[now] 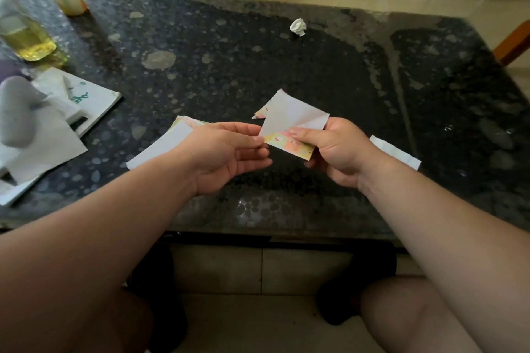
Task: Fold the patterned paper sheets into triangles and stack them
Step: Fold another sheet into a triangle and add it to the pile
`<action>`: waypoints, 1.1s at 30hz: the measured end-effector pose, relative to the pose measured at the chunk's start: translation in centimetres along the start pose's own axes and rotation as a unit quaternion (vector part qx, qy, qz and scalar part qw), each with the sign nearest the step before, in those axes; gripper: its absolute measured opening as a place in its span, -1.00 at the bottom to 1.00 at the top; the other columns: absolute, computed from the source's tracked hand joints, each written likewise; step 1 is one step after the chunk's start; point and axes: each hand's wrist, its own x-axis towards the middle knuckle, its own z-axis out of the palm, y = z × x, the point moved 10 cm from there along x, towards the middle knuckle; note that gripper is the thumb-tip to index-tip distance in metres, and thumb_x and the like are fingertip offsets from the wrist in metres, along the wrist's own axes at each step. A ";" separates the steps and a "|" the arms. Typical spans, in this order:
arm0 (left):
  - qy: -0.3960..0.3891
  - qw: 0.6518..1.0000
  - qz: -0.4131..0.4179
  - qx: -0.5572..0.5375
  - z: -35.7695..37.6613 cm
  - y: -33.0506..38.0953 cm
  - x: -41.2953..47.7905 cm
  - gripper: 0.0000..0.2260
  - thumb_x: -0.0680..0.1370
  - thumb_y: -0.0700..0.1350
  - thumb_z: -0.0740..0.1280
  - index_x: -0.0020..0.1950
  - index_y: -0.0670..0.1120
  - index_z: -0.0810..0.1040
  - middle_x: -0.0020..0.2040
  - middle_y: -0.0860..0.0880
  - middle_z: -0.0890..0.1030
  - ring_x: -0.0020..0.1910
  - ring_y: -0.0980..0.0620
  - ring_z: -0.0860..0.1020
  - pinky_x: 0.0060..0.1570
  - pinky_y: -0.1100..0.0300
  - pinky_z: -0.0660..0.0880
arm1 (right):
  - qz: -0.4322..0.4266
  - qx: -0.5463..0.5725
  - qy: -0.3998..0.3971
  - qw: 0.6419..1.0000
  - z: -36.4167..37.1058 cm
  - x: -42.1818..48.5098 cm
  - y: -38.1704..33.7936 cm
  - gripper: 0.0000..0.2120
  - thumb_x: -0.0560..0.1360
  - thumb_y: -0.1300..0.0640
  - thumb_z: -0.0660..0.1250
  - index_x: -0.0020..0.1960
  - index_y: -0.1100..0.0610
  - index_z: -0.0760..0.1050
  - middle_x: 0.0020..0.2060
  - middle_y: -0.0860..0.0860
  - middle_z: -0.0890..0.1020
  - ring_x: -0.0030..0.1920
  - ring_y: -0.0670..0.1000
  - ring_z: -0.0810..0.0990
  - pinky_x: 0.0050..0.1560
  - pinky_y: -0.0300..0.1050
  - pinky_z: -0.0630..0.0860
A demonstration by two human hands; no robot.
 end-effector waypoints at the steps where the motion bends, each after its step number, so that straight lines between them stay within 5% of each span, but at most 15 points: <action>1: -0.006 1.000 -0.004 0.001 0.1 -0.1 0.0 -0.81 0.56 -0.40 0.35 0.16 -0.29 0.57 -0.13 -0.21 0.65 -0.29 -0.02 0.65 -0.14 0.02 0.67 | 0.007 0.006 -0.010 1.000 0.0 0.0 0.1 -0.84 0.54 0.17 0.49 0.11 0.16 0.68 -0.07 0.03 0.76 -0.17 -0.03 0.65 -0.42 -0.22 0.42; 7: -0.024 1.000 0.001 -0.008 0.7 0.1 0.1 -0.86 0.55 -0.44 0.32 0.04 -0.29 0.61 -0.13 -0.24 0.67 -0.29 -0.02 0.64 -0.10 0.00 0.67 | 0.036 0.096 -0.092 0.990 0.7 -0.3 -0.1 -0.77 0.55 0.31 0.37 0.20 0.23 0.62 -0.06 0.12 0.72 -0.36 -0.09 0.51 -0.46 -0.28 0.20; 13: -0.043 0.999 0.007 0.006 1.3 -0.1 0.2 -0.84 0.53 -0.46 0.31 0.05 -0.32 0.62 -0.09 -0.27 0.67 -0.24 -0.04 0.65 -0.05 0.00 0.66 | 0.026 0.096 -0.082 0.992 0.5 -0.5 -0.5 -0.78 0.52 0.31 0.43 0.16 0.24 0.62 -0.07 0.15 0.74 -0.28 -0.07 0.66 -0.49 -0.28 0.28; 20: 0.006 0.996 0.051 0.074 1.0 0.3 0.2 -0.91 0.53 -0.42 0.38 -0.04 -0.29 0.65 -0.12 -0.22 0.70 -0.23 -0.03 0.66 -0.17 0.16 0.63 | 0.047 0.123 -0.039 0.990 1.0 -0.6 0.3 -0.71 0.47 0.31 0.47 0.19 0.22 0.64 0.01 0.13 0.76 -0.04 0.07 0.73 -0.28 -0.18 0.47; 23: 0.036 0.993 0.063 0.091 0.9 0.4 0.2 -0.91 0.54 -0.37 0.40 -0.12 -0.23 0.64 -0.21 -0.14 0.71 -0.28 0.04 0.62 -0.15 0.16 0.62 | 0.068 0.175 -0.061 0.980 2.2 -1.2 0.5 -0.70 0.52 0.35 0.38 0.25 0.24 0.61 -0.02 0.13 0.76 -0.16 0.03 0.76 -0.38 -0.24 0.55; 29: 0.042 0.991 0.071 0.109 1.4 0.0 0.2 -0.91 0.55 -0.32 0.43 -0.13 -0.17 0.66 -0.28 -0.07 0.67 -0.35 0.07 0.54 -0.07 0.03 0.61 | 0.064 0.134 -0.051 0.988 2.7 -1.1 1.0 -0.72 0.54 0.26 0.40 0.23 0.10 0.63 -0.04 0.05 0.75 -0.15 -0.03 0.65 -0.32 -0.17 0.37; 33: 0.025 0.991 0.089 0.092 1.8 0.5 -0.1 -0.88 0.58 -0.36 0.36 -0.08 -0.21 0.65 -0.25 -0.13 0.65 -0.31 0.02 0.58 -0.15 0.11 0.64 | 0.064 0.161 -0.061 0.983 2.6 -1.2 0.7 -0.80 0.54 0.25 0.41 0.14 0.10 0.65 -0.05 0.05 0.75 -0.22 -0.09 0.65 -0.43 -0.26 0.35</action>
